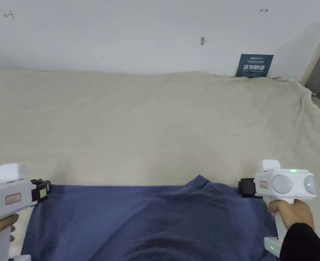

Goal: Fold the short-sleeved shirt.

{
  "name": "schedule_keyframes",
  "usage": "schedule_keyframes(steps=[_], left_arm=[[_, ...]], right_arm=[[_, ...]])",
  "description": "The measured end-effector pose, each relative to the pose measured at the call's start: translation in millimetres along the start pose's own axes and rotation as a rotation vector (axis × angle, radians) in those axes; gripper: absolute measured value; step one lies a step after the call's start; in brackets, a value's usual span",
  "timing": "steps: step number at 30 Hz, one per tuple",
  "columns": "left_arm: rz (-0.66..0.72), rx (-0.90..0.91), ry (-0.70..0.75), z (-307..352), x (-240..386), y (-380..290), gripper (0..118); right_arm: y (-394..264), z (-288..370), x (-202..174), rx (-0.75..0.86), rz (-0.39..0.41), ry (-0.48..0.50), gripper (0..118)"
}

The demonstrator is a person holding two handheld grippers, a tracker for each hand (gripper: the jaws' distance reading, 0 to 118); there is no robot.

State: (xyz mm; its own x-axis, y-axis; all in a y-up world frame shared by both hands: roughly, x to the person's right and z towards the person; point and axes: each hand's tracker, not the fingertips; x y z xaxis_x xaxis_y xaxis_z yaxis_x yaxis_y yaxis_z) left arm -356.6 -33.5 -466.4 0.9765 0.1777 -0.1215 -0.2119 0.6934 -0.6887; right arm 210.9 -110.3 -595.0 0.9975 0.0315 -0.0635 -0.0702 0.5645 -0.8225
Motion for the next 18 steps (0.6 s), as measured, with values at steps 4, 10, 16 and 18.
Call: schedule_keyframes(steps=[4, 10, 16, 18], left_arm=[[0.004, -0.013, 0.012, -3, -3, -5, 0], [0.011, -0.019, 0.028, 1, -5, -12, 0], [0.026, -0.001, 0.042, 22, -7, -18, 0], [0.032, 0.010, 0.046, 34, -8, -22, 0]], right_arm=[[-5, -17, -3, -0.058, -0.025, 0.025, 60], [-12, 6, -14, -0.013, 0.028, 0.053, 4], [-20, 79, -8, 0.166, 0.045, 0.093, 4], [-26, 117, -8, 0.223, 0.060, 0.110, 4]])
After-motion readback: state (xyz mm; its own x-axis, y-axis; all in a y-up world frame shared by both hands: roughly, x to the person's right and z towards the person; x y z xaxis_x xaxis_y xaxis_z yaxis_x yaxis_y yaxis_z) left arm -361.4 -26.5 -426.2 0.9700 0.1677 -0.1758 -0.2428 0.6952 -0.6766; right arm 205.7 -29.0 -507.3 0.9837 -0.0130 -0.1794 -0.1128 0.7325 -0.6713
